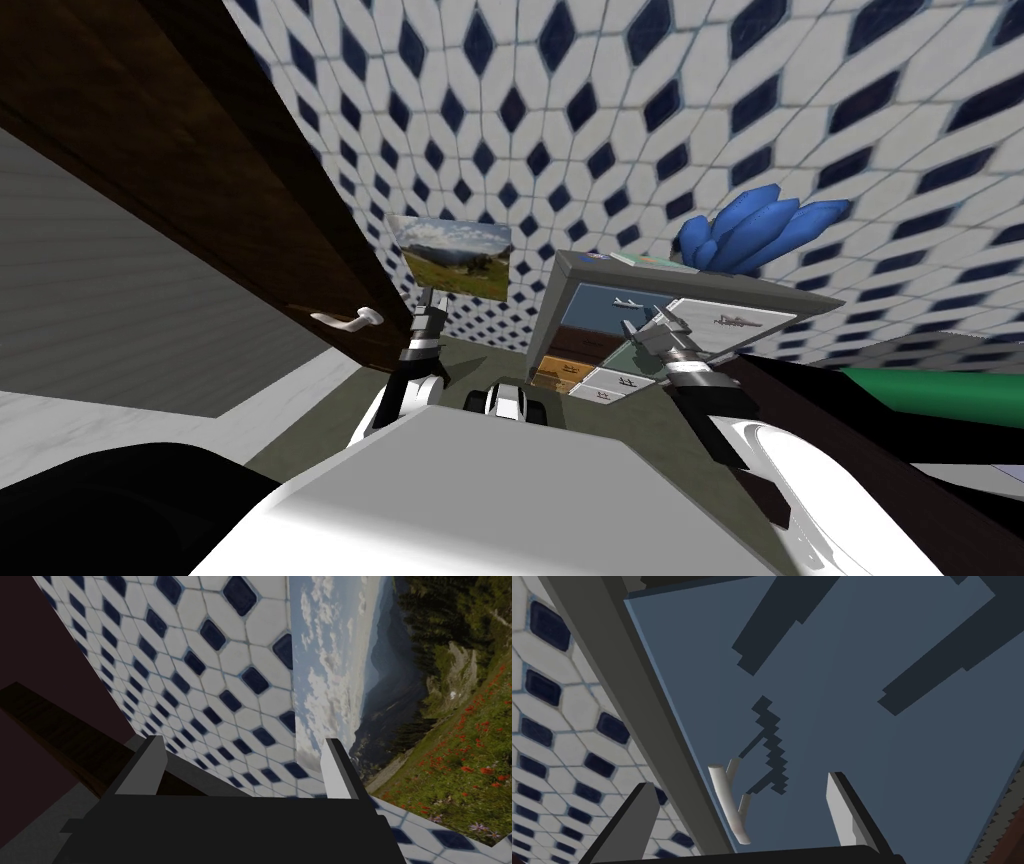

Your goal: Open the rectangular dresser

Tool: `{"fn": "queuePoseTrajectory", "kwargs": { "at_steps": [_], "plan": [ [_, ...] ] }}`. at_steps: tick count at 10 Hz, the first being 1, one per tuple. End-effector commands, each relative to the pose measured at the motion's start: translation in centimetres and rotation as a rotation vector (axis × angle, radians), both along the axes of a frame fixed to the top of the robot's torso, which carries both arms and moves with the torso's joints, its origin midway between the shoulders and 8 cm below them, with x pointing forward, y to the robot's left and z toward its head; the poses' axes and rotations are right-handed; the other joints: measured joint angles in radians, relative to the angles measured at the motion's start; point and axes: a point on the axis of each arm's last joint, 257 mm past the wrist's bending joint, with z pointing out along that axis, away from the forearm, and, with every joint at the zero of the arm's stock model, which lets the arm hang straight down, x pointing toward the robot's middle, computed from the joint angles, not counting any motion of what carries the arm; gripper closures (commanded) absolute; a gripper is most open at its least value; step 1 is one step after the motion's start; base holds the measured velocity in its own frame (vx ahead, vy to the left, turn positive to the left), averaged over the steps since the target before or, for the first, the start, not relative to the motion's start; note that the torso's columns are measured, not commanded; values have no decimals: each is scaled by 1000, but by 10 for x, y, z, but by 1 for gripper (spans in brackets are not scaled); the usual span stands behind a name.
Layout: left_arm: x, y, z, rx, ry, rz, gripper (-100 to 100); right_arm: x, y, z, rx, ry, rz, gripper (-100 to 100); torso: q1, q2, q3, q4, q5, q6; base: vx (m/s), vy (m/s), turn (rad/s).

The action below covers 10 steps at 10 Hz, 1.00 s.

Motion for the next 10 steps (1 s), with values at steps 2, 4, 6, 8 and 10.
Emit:
{"fn": "queuePoseTrajectory", "kwargs": {
  "at_steps": [2,4,6,8,10],
  "plan": [
    [0,0,0,0,0,0,0,-2,-5,9,-3,0,4,-100,2,-5,-3,-2,1,0,92,33,-20],
    [0,0,0,0,0,0,0,-2,-3,6,1,0,3,100,-2,6,4,2,-1,0,-37,-41,21],
    [0,0,0,0,0,0,0,-4,0,13,-4,-8,15,100,-3,-1,1,-5,-6,1,-137,29,-78],
    [0,0,0,0,0,0,0,-6,3,14,-3,-1,27,100,-1,-2,0,-4,-4,0,-164,28,-55],
    [0,0,0,0,0,0,0,-7,6,15,-6,-2,34,100,0,-7,-4,-2,-1,-1,-111,10,-44]
  ]
}}
